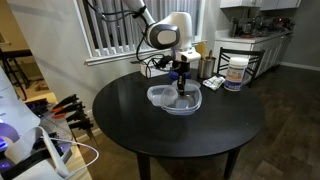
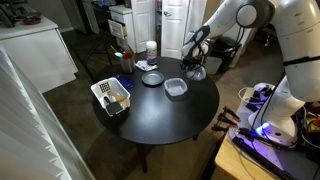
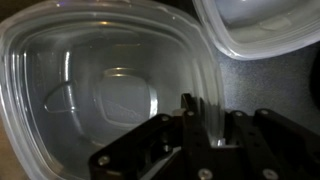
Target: Stack the three bowls onto each other
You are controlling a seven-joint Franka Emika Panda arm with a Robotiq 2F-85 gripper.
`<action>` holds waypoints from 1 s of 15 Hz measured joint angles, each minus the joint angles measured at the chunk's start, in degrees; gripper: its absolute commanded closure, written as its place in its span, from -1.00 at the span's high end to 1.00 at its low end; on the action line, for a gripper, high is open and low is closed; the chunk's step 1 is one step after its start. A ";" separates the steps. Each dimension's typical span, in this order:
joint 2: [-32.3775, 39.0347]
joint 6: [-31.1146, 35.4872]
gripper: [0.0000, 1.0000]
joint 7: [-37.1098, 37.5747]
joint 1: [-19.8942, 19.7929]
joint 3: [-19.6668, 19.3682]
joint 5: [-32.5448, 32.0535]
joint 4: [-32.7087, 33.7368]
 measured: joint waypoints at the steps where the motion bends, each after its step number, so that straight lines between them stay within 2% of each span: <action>1: -1.16 -0.01 -0.97 0.03 0.95 -0.40 -0.89 -0.87; 6: -4.45 0.00 -0.97 -0.77 3.79 0.76 -5.45 -2.13; 15: -6.01 0.03 -0.97 -5.63 6.90 7.03 -7.76 -0.31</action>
